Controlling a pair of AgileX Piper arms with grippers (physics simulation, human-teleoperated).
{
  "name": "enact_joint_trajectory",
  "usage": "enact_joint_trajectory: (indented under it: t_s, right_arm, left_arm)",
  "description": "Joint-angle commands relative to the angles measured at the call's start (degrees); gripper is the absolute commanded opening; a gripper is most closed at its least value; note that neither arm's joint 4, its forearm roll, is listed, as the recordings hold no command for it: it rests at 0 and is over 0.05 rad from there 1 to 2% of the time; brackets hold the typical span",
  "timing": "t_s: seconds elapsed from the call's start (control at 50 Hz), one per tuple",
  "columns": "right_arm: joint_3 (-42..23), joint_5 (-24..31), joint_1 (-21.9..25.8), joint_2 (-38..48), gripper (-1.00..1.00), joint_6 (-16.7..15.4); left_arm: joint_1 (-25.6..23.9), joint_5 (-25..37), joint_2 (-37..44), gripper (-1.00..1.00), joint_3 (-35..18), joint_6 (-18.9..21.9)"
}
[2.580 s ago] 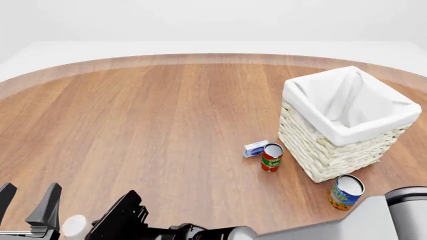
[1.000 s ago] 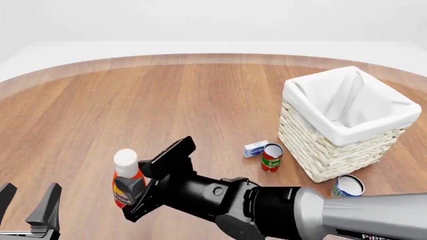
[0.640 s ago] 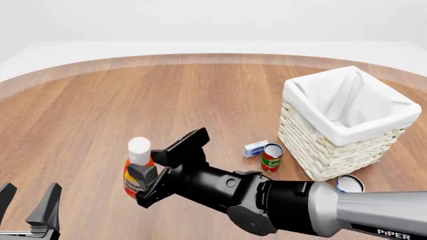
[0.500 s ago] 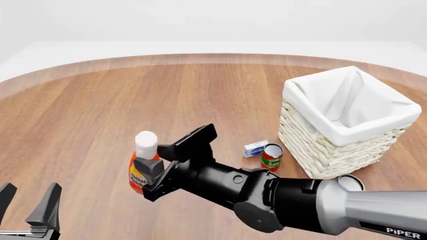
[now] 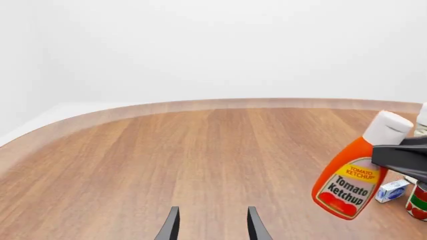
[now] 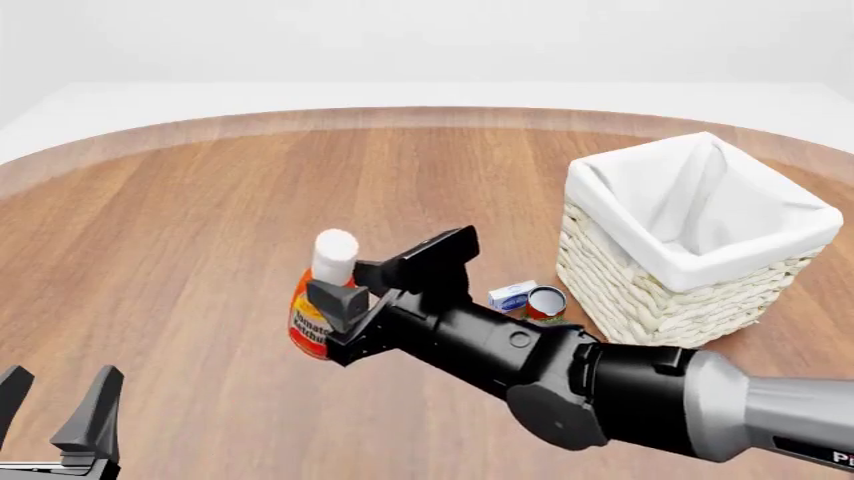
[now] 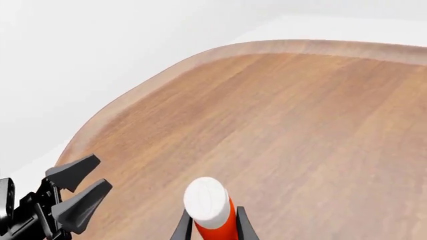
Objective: Pick up the ketchup, and put it in the basket.
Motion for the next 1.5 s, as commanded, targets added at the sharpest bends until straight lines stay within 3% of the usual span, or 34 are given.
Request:
enact_joint_trajectory:
  t_s: [0.02, 0.82, 1.5]
  right_arm:
    - [1.24, -1.27, -2.29, -1.7, -1.0, 1.55]
    - [6.13, -4.06, -12.69, -8.59, -1.0, 2.53]
    - [11.55, -6.56, -21.99, -16.21, -1.0, 5.93]
  left_arm:
    - [0.0, 0.0, 0.0, 1.0, 0.0, 0.0]
    - [0.0, 0.0, 0.0, 1.0, 0.0, 0.0]
    - [0.0, 0.0, 0.0, 1.0, 0.0, 0.0]
